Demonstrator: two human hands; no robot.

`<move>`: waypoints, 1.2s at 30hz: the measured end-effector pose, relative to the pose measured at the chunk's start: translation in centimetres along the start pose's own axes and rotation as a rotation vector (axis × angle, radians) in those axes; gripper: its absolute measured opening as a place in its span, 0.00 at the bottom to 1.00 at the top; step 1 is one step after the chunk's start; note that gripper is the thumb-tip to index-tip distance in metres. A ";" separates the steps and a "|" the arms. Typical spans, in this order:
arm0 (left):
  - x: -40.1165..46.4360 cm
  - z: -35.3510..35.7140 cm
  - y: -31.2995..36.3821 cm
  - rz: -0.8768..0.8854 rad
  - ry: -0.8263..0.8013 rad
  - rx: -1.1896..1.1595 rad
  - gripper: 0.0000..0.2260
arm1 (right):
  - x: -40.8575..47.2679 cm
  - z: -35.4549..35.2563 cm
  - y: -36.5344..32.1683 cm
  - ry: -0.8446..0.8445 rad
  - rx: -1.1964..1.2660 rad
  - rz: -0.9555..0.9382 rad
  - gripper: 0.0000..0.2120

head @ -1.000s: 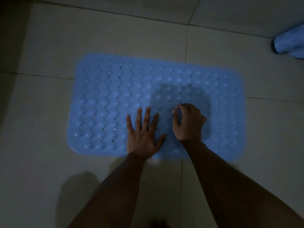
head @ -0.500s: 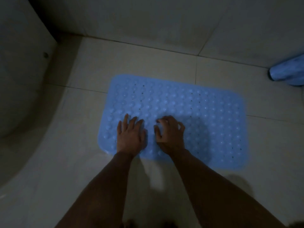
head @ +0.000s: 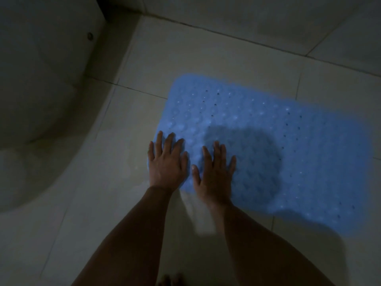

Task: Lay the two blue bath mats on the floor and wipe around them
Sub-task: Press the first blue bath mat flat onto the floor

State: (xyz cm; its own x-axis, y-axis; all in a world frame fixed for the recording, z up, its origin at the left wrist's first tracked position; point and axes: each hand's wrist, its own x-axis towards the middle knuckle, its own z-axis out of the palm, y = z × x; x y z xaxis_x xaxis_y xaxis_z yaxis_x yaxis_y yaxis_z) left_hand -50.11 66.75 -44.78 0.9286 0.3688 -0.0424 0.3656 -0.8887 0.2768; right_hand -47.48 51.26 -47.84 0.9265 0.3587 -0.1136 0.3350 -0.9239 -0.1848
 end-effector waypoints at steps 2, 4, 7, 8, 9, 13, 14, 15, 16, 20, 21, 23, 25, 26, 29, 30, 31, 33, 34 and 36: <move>0.3 -0.1 0.1 -0.003 0.030 -0.019 0.22 | -0.1 0.0 0.2 0.015 -0.006 -0.009 0.31; 0.9 -0.2 0.0 0.008 0.045 -0.031 0.22 | 0.1 0.0 0.4 0.016 -0.001 -0.011 0.32; 1.6 -0.1 -0.7 -0.005 0.039 -0.018 0.22 | 0.3 0.0 0.0 0.017 0.007 -0.014 0.33; 1.6 -0.1 -0.9 -0.013 0.035 -0.012 0.22 | 0.3 0.0 0.0 0.021 0.008 -0.012 0.34; 1.5 0.1 -1.0 -0.021 0.028 -0.008 0.22 | 0.3 0.0 0.0 0.027 0.007 -0.013 0.34; 0.5 0.2 -1.0 -0.038 -0.006 -0.006 0.24 | 0.4 -0.1 0.1 0.035 0.017 -0.021 0.33; 0.1 0.0 -1.0 -0.045 -0.013 -0.007 0.24 | 0.3 -0.1 0.0 0.028 0.017 -0.020 0.33; -0.5 -0.3 -0.9 -0.052 -0.022 -0.007 0.25 | 0.4 -0.1 0.0 0.021 0.024 -0.015 0.33; -1.0 -0.6 -0.8 -0.055 -0.034 -0.005 0.25 | 0.3 -0.1 -0.1 0.017 0.042 -0.008 0.32; -2.0 -1.6 -0.4 -0.020 -0.029 0.017 0.25 | 1.4 -1.3 0.2 0.096 0.128 0.003 0.25; -1.9 -1.5 -0.2 -0.004 -0.014 0.022 0.25 | 2.2 -2.1 0.6 0.133 0.145 -0.011 0.22; -1.3 -0.9 0.8 0.026 0.015 0.021 0.24 | 4.1 -4.2 1.8 0.149 0.184 -0.037 0.18; -0.4 0.1 2.0 0.072 0.006 0.022 0.25 | 6.0 -6.1 3.1 0.146 0.186 -0.056 0.16; 0.1 0.6 2.6 0.096 -0.021 0.023 0.26 | 6.8 -6.9 4.0 0.151 0.183 -0.054 0.16; 1.5 2.6 3.6 0.138 -0.114 0.096 0.32 | 8.0 -7.9 6.3 0.148 0.206 -0.021 0.15; 1.6 3.3 3.6 0.139 -0.130 0.131 0.33 | 8.2 -7.9 6.8 0.141 0.220 -0.016 0.15; 1.6 3.6 3.5 0.138 -0.127 0.153 0.34 | 8.3 -8.0 7.2 0.138 0.232 -0.016 0.15; 1.4 4.3 3.2 0.136 -0.103 0.164 0.35 | 8.5 -7.7 7.7 0.122 0.238 -0.022 0.15; 1.5 4.4 3.2 0.141 -0.096 0.157 0.35 | 8.6 -7.6 7.9 0.118 0.235 -0.029 0.15; 1.5 4.3 3.2 0.143 -0.101 0.142 0.35 | 8.4 -7.0 8.2 0.106 0.233 -0.052 0.15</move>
State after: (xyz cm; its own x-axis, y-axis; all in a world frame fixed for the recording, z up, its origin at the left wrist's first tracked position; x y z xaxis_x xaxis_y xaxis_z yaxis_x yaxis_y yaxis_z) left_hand -47.31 63.28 -48.10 0.9707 0.2137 -0.1101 0.2287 -0.9619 0.1496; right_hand -35.73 45.80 -43.43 0.9259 0.3778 0.0028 0.3458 -0.8444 -0.4090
